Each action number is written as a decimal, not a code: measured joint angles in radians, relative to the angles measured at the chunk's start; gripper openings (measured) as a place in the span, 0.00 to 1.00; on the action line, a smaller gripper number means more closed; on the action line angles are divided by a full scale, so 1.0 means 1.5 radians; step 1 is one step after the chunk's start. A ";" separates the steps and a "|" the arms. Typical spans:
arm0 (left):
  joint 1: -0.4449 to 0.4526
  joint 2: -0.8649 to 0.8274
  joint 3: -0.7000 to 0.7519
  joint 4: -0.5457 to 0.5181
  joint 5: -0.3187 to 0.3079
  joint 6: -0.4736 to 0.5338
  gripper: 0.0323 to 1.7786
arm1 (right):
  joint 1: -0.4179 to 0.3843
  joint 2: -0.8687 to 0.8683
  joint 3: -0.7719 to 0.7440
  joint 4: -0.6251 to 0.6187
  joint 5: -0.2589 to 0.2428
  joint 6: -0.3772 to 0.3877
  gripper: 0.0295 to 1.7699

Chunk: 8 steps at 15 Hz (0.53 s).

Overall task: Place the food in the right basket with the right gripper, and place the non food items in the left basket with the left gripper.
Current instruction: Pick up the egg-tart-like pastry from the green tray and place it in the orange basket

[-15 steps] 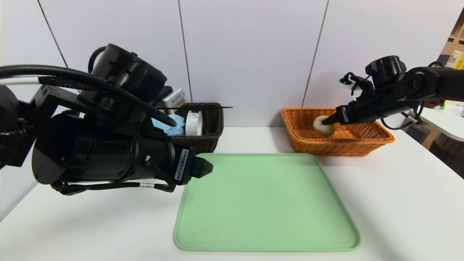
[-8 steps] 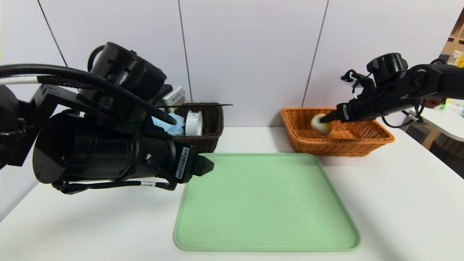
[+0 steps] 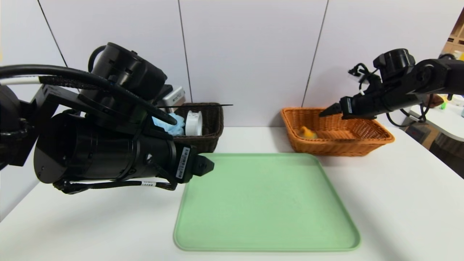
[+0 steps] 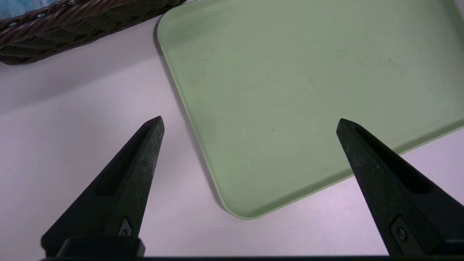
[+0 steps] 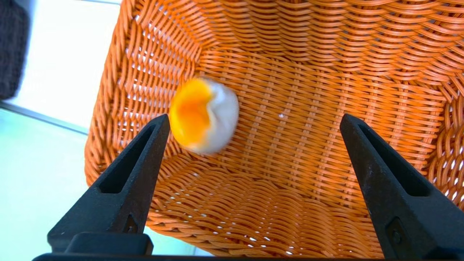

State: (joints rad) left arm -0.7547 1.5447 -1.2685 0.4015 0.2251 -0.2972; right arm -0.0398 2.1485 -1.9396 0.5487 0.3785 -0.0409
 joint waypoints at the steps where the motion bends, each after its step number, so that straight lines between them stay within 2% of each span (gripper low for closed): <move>1: 0.000 0.000 0.000 0.000 0.000 0.000 0.95 | -0.003 0.001 -0.001 0.001 0.001 0.002 0.93; 8: 0.010 -0.019 -0.001 -0.029 0.002 0.018 0.95 | 0.000 -0.042 0.000 0.025 0.001 0.016 0.95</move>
State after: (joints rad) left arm -0.7389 1.5157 -1.2704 0.3587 0.2283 -0.2698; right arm -0.0394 2.0860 -1.9398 0.5857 0.3804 -0.0164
